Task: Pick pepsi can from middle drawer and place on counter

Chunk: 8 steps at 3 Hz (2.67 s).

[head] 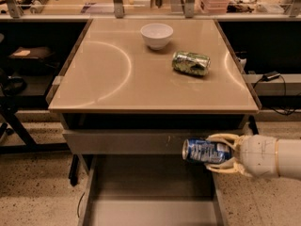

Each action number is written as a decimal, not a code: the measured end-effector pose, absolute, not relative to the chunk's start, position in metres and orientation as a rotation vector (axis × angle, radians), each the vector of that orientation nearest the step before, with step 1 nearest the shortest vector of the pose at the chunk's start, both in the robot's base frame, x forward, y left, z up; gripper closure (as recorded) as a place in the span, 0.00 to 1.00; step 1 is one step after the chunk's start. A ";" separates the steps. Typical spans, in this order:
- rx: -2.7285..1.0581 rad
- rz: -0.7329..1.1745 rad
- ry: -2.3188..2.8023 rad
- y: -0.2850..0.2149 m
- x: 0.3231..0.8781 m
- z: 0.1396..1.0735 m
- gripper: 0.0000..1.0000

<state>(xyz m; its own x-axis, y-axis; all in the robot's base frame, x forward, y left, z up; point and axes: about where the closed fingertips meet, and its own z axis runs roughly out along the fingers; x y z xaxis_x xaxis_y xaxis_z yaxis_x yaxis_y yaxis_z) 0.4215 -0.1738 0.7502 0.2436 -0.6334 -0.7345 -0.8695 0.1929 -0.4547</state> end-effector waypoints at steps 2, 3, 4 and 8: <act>-1.494 0.267 1.413 -0.192 0.436 0.810 1.00; -1.501 0.259 1.362 -0.186 0.450 0.827 1.00; -1.523 0.213 1.286 -0.167 0.483 0.861 1.00; -1.685 0.394 1.228 -0.054 0.591 0.884 1.00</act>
Offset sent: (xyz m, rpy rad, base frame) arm 0.0091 -0.0127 0.0425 0.0202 -0.0384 0.0012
